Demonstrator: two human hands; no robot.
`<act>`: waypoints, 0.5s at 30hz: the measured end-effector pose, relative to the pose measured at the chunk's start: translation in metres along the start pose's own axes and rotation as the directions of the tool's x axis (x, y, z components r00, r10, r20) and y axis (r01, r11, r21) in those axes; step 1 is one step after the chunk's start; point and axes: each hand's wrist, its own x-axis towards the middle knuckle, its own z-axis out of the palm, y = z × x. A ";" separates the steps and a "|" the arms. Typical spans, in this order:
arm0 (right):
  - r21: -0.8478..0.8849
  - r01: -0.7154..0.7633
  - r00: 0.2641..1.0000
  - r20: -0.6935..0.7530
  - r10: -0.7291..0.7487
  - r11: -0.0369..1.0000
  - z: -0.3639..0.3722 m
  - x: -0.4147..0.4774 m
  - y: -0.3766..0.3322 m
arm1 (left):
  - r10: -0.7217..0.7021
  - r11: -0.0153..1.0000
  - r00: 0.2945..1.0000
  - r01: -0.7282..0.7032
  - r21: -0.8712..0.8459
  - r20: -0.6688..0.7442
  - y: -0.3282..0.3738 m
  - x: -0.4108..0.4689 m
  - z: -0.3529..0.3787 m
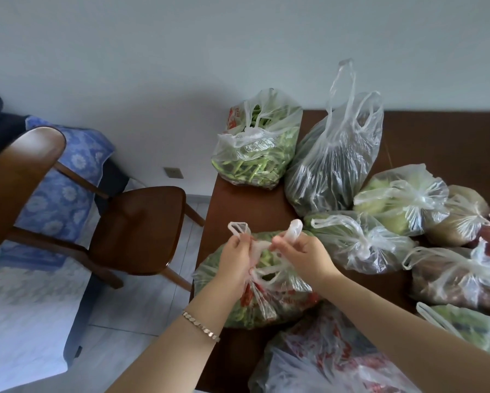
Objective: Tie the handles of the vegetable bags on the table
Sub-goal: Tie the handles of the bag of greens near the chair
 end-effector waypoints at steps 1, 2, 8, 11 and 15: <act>0.011 -0.008 1.000 0.009 0.008 1.000 0.001 0.000 0.001 | -0.081 0.980 0.996 0.084 -0.183 0.024 0.002 -0.001 -0.001; 0.059 -0.005 0.999 0.037 0.003 0.998 0.002 0.000 0.003 | -0.134 0.923 0.988 0.152 -0.353 0.074 0.004 -0.001 -0.001; 0.141 -0.086 0.996 0.031 0.082 0.986 -0.020 -0.019 0.028 | 0.022 0.959 0.998 -0.037 -0.281 -0.057 0.004 0.008 -0.021; -0.077 -0.196 0.980 0.011 0.198 0.978 -0.045 -0.025 0.056 | 0.128 0.988 0.990 -0.123 0.090 -0.057 -0.017 0.015 -0.045; -0.173 -0.234 0.972 -0.042 0.230 0.957 -0.042 -0.029 0.065 | 0.263 0.849 0.964 -0.247 0.468 0.032 -0.025 0.011 -0.047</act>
